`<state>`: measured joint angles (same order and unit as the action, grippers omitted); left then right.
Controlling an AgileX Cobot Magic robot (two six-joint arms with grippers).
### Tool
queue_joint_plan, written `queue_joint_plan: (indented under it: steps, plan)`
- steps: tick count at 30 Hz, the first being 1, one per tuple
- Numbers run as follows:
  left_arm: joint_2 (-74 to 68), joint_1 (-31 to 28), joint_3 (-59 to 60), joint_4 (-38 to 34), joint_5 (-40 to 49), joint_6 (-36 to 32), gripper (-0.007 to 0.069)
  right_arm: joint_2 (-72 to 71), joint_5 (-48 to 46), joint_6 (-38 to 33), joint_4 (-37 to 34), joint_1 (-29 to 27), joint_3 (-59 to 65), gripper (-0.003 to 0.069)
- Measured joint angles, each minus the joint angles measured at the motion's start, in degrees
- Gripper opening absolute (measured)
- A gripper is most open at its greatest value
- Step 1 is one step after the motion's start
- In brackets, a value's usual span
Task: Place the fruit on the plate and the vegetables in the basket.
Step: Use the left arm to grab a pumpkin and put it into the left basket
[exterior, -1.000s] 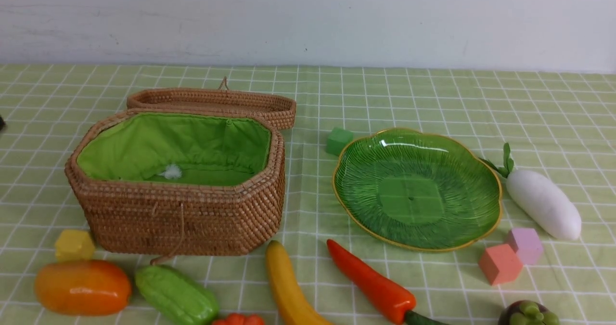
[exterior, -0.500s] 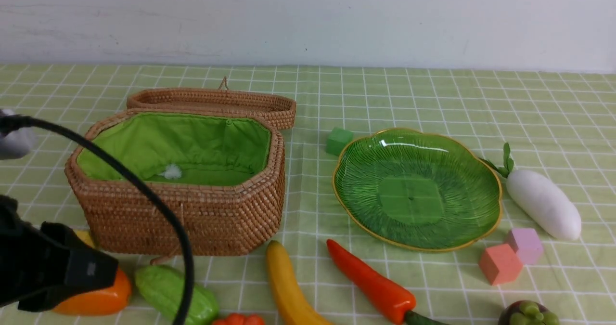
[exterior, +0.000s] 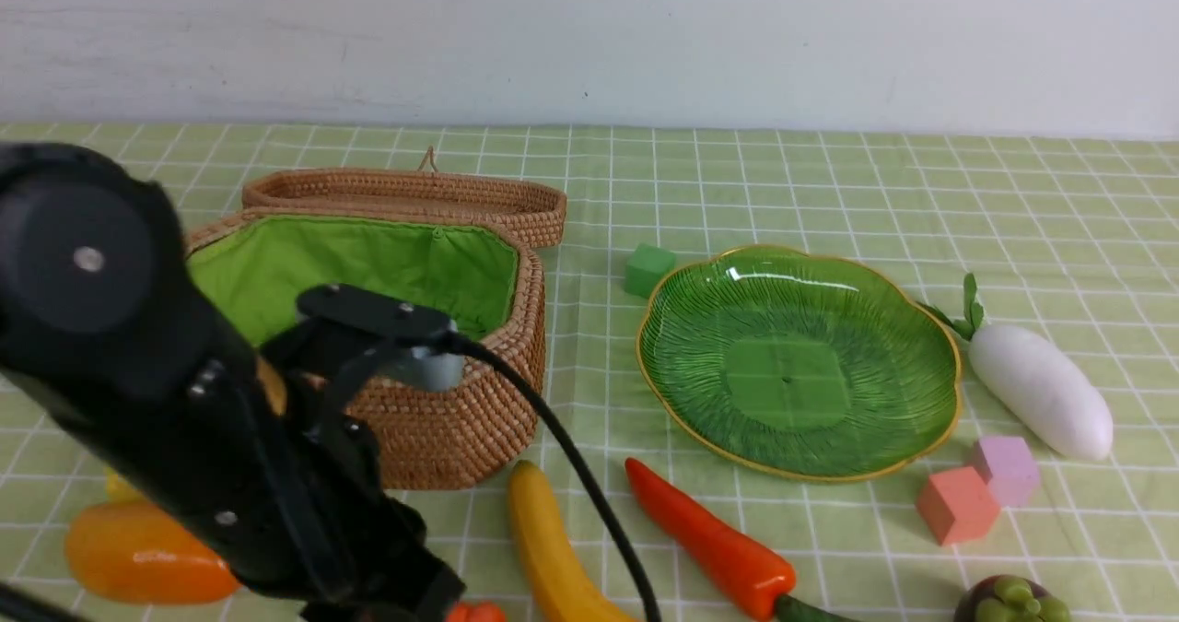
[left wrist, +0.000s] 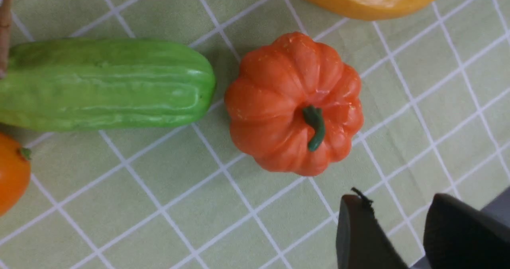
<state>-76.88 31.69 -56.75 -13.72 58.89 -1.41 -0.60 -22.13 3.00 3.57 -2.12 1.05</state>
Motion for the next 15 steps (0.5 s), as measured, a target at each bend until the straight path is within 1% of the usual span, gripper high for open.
queue_joint_plan:
  steps: [3,6,8,10,15]
  plan:
    - [-3.57,2.85,-0.13,3.5,-1.39,6.78,0.026,0.0,0.0,0.0,0.0,0.0,0.0,0.0242]
    - [-6.66,3.81,-0.19,6.54,-2.3,11.15,0.029,0.0,0.0,0.0,0.0,0.0,0.0,0.0242]
    - [-8.7,4.25,-0.19,7.64,-3.58,12.17,0.0315,0.0,0.0,0.0,0.0,0.0,0.0,0.0242]
    - [-9.77,4.44,-0.19,7.64,-4.79,12.17,0.0324,0.0,0.0,0.0,0.0,0.0,0.0,0.0242]
    - [-11.44,4.62,-0.19,7.47,-7.19,12.12,0.0325,0.0,0.0,0.0,0.0,0.0,0.0,0.0242]
